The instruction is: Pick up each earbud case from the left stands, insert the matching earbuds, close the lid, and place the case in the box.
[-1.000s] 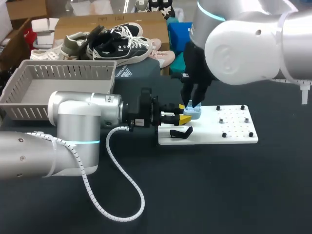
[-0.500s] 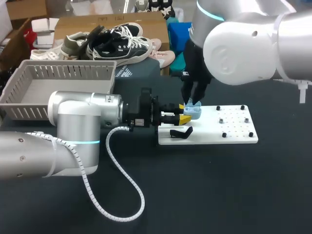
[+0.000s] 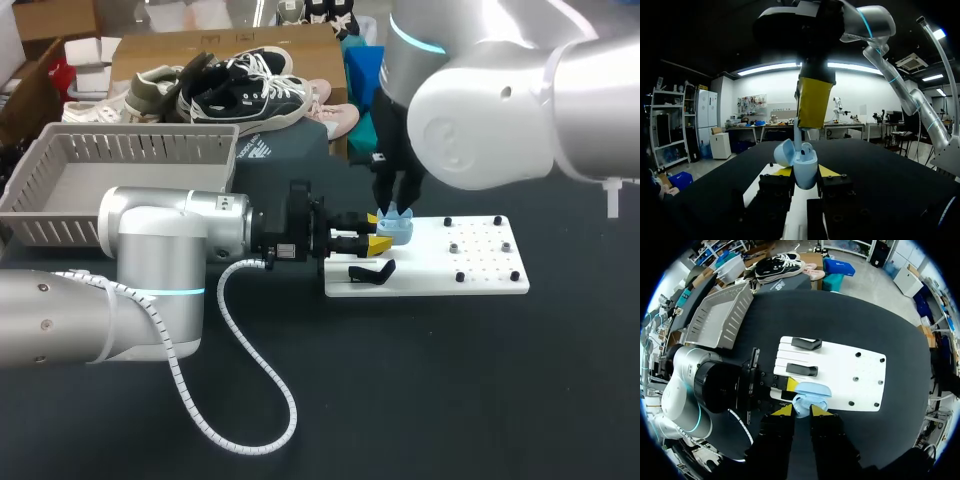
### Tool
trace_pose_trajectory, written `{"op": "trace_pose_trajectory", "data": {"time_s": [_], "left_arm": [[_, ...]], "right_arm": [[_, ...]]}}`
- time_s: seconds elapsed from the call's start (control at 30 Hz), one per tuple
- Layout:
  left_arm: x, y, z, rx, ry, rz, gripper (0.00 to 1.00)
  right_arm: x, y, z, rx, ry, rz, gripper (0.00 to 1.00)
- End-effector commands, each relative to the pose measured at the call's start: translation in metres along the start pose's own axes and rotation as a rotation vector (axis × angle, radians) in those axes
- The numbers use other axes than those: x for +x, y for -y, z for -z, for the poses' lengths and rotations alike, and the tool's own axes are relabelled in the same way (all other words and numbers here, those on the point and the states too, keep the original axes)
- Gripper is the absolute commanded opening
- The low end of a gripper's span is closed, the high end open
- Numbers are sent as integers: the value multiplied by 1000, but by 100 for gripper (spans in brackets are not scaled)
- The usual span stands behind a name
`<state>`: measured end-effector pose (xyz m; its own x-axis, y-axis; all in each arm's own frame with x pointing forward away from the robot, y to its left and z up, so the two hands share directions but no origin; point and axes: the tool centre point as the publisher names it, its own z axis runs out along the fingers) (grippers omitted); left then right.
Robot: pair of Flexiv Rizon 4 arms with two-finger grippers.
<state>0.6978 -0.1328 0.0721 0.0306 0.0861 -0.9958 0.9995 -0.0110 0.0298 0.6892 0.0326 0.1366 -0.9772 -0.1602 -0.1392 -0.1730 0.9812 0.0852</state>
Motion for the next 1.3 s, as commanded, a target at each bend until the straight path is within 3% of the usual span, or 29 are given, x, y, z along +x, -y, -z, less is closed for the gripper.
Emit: {"op": "trace_pose_trajectory", "data": {"time_s": [0.03,0.5,1.3], "left_arm": [[0,1,0,-5,1,-1,0],[0,1,0,-5,1,-1,0],[0,1,0,-5,1,-1,0]], "right_arm": [[3,-2,0,12,10,-1,0],[7,-5,0,46,7,3,0],[3,-5,-9,20,1,1,0]]}}
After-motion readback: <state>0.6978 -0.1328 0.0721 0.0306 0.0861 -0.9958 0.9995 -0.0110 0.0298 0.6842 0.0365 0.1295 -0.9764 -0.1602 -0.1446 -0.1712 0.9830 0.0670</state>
